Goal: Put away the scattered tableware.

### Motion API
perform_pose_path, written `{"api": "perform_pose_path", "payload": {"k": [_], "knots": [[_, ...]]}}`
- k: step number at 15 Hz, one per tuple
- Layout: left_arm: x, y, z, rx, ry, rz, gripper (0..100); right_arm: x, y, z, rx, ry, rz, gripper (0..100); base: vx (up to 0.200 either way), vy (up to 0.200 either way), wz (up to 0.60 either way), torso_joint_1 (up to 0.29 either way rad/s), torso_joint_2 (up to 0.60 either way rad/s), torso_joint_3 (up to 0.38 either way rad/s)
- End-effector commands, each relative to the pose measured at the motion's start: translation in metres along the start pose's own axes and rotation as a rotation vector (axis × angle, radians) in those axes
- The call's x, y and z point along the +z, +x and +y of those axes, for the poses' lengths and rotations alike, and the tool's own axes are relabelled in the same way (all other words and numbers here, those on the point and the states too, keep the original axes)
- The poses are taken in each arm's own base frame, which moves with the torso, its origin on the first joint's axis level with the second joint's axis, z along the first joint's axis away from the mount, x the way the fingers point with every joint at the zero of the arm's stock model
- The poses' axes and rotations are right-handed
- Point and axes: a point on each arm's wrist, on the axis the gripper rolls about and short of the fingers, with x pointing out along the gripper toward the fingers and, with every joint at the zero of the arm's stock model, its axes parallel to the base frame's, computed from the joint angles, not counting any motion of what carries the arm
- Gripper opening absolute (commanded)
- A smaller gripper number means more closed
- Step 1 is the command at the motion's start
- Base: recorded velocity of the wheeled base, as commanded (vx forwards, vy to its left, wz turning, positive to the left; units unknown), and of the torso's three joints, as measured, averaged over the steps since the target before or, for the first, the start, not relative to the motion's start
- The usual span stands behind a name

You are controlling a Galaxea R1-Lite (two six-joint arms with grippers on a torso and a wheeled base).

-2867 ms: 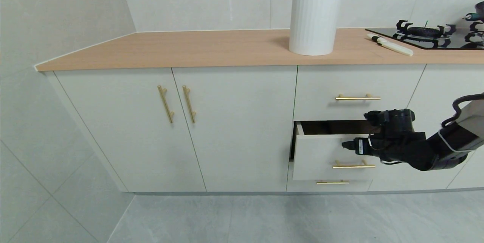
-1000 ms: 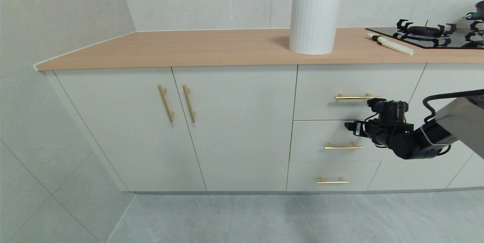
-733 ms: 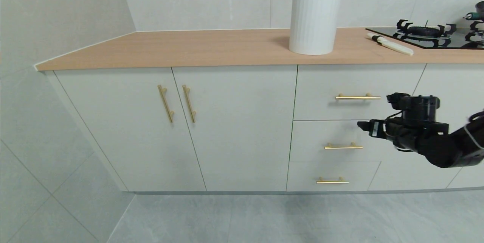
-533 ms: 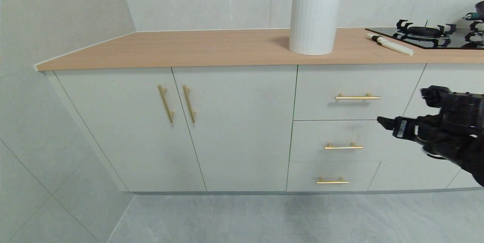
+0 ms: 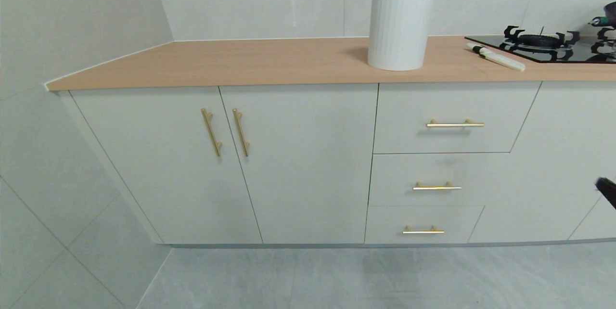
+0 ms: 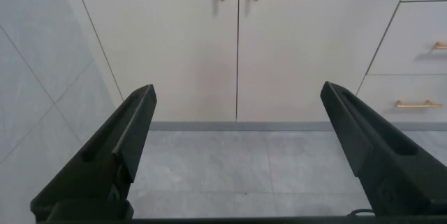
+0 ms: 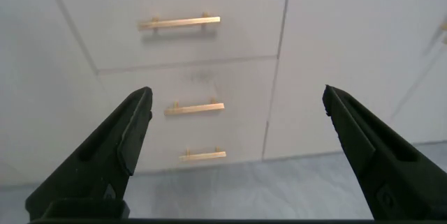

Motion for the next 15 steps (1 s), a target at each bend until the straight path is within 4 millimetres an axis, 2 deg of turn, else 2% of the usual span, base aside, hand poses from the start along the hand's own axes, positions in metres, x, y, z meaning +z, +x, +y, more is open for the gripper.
{"api": "perform_pose_path", "payload": {"k": [1,3,6,8,10,12,15], "knots": [[0.000,0.000,0.000,0.001,0.000,0.001,100,-0.023,-0.095,-0.015,0.000,-0.064,-0.087,100,0.000,0.000,0.00,0.000,0.00,0.000],[0.000,0.000,0.000,0.001,0.000,0.001,100,-0.026,-0.127,-0.020,-0.007,-0.104,-0.065,100,0.000,0.000,0.00,0.000,0.00,0.000],[0.000,0.000,0.000,0.001,0.000,0.001,100,-0.033,-0.145,-0.022,-0.053,-0.151,-0.069,100,0.000,0.000,0.00,0.000,0.00,0.000],[0.000,0.000,0.000,0.001,0.000,0.001,100,-0.043,-0.147,-0.022,-0.111,-0.153,-0.062,100,0.000,0.000,0.00,0.000,0.00,0.000],[0.000,0.000,0.000,0.001,0.000,0.001,100,-0.060,-0.145,-0.022,-0.104,-0.149,-0.049,100,0.000,0.000,0.00,0.000,0.00,0.000],[0.000,0.000,0.000,0.001,0.000,0.001,100,-0.068,-0.140,-0.022,-0.097,-0.107,-0.038,100,0.000,0.000,0.00,0.000,0.00,0.000],[0.000,0.000,0.000,0.001,0.000,0.001,100,-0.086,-0.129,-0.017,0.033,-0.051,-0.036,100,0.000,0.000,0.00,0.000,0.00,0.000]]}}
